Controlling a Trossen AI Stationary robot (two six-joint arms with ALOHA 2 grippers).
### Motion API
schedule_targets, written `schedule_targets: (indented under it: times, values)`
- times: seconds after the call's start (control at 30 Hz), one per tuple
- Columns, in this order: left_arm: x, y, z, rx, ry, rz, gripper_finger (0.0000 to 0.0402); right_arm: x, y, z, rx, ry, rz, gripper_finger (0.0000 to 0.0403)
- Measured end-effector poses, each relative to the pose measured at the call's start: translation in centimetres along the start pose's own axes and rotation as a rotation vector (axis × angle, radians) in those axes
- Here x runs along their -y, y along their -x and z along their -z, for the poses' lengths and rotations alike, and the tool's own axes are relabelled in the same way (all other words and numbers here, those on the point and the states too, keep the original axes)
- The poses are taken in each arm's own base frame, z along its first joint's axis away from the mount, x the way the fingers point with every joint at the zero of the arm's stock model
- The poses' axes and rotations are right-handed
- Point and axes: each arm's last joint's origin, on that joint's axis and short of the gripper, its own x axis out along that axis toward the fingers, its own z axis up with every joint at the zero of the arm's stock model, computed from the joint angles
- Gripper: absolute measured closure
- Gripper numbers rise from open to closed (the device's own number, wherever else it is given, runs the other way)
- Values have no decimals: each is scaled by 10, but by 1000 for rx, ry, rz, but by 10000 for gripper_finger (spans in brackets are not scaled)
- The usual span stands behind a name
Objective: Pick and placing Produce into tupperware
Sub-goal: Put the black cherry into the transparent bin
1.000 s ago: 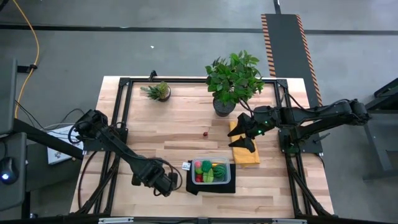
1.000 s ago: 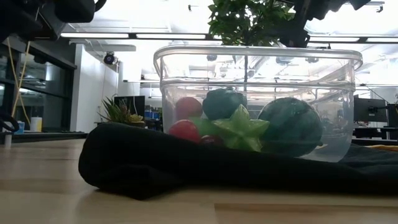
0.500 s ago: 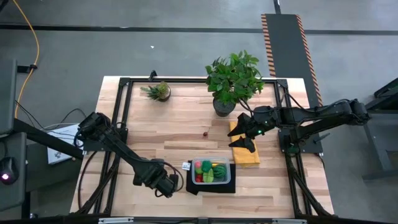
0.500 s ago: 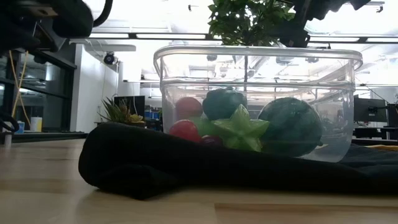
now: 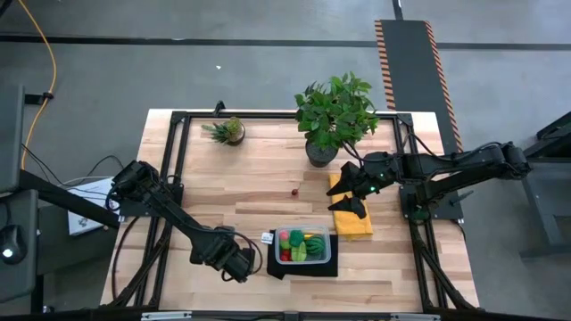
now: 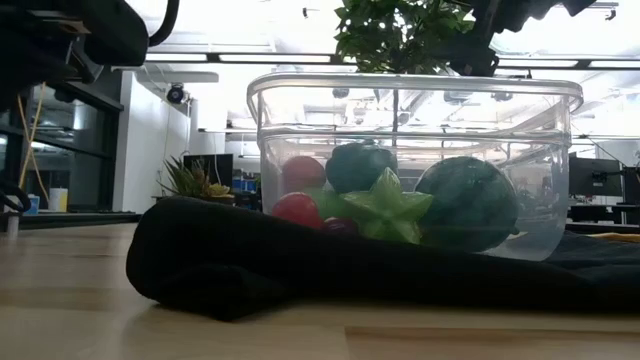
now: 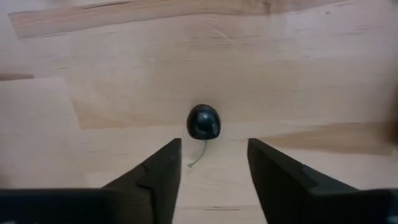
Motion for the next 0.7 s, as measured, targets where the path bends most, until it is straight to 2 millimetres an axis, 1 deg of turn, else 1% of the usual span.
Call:
schedule_targets:
  times: [0.1,0.2,0.43,0.7]
  values:
    - [0,0,0,10,2,7,208,0,0,0,0,0,0,121]
    - [1,-4,0,21,-1,1,201,0,0,0,0,0,0,121]
    - [6,-20,3,1,-18,-41,219,0,0,0,-2,-1,1,121]
    - [5,-24,3,10,-36,-73,235,0,0,0,-6,-2,3,121]
